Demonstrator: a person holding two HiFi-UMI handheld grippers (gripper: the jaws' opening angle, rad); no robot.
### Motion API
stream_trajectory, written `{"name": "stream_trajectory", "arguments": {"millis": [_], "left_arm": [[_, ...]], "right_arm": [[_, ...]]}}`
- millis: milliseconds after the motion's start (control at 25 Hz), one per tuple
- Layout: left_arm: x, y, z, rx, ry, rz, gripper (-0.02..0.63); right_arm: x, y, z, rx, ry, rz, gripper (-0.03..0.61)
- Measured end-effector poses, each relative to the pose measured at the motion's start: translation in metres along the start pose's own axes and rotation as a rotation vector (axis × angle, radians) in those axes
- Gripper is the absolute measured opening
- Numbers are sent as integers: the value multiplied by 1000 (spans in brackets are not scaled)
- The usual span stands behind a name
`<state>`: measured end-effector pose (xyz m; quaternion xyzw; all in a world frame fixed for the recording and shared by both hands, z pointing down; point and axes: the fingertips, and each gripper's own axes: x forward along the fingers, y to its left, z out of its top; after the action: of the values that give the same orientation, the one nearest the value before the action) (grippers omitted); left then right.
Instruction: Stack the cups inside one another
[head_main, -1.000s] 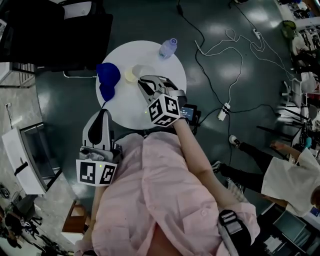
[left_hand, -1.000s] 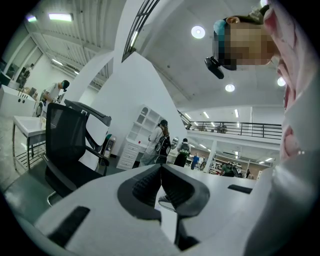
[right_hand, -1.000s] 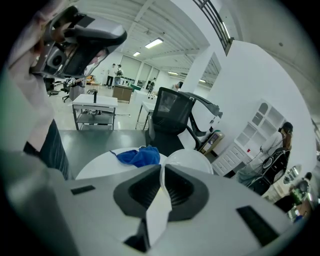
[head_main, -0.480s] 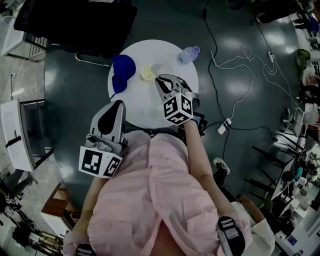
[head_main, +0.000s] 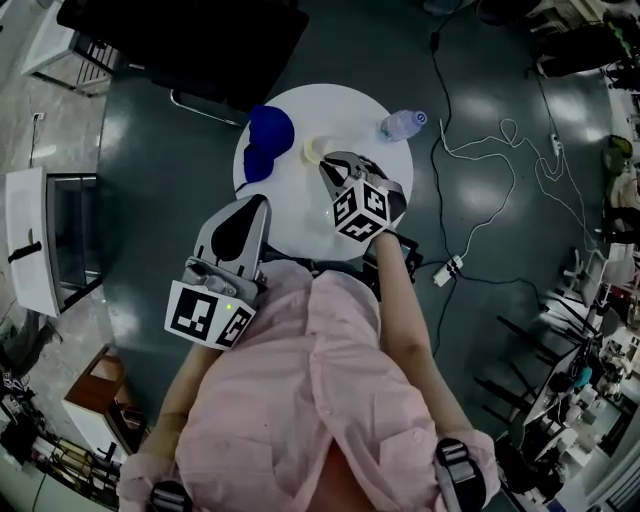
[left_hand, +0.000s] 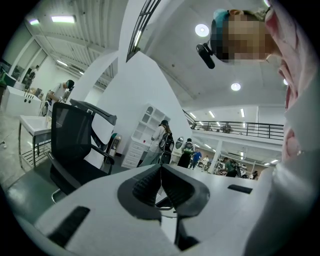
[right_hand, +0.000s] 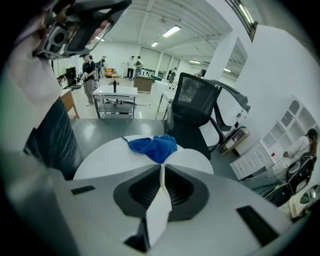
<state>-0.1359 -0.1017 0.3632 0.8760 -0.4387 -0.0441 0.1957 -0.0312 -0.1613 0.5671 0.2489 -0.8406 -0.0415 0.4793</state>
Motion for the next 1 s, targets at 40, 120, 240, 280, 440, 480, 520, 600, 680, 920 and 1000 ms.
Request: {"name": "stream_trajectory", "arguments": {"millis": [40, 120, 240, 280, 440, 480, 520, 600, 680, 920, 1000], "left_arm": [[1, 1, 0, -1, 1, 0, 20], [2, 1, 0, -3, 4, -1, 20], [3, 2, 0, -5, 8, -3, 20], [4, 3, 0, -7, 10, -3, 20], [3, 4, -1, -10, 13, -6, 20], [3, 4, -1, -10, 13, -6, 20], [3, 5, -1, -11, 13, -5, 20], [4, 5, 0, -14, 13, -3, 20], [5, 6, 0, -15, 14, -1, 20], [5, 7, -1, -16, 16, 0, 20], [6, 6, -1, -16, 18, -1, 20]], "right_arm": [[3, 2, -1, -4, 7, 12, 43], [9, 5, -3, -7, 19, 31, 43], [17, 7, -5, -5, 35, 51, 43], [19, 8, -6, -3, 41, 58, 43], [27, 10, -12, 8, 66, 77, 43], [29, 11, -13, 10, 71, 81, 43], [31, 11, -14, 10, 75, 86, 43], [34, 12, -15, 6, 81, 98, 43], [36, 13, -16, 6, 86, 106, 43], [44, 16, -20, 23, 103, 122, 43], [45, 17, -22, 27, 104, 129, 43]]}}
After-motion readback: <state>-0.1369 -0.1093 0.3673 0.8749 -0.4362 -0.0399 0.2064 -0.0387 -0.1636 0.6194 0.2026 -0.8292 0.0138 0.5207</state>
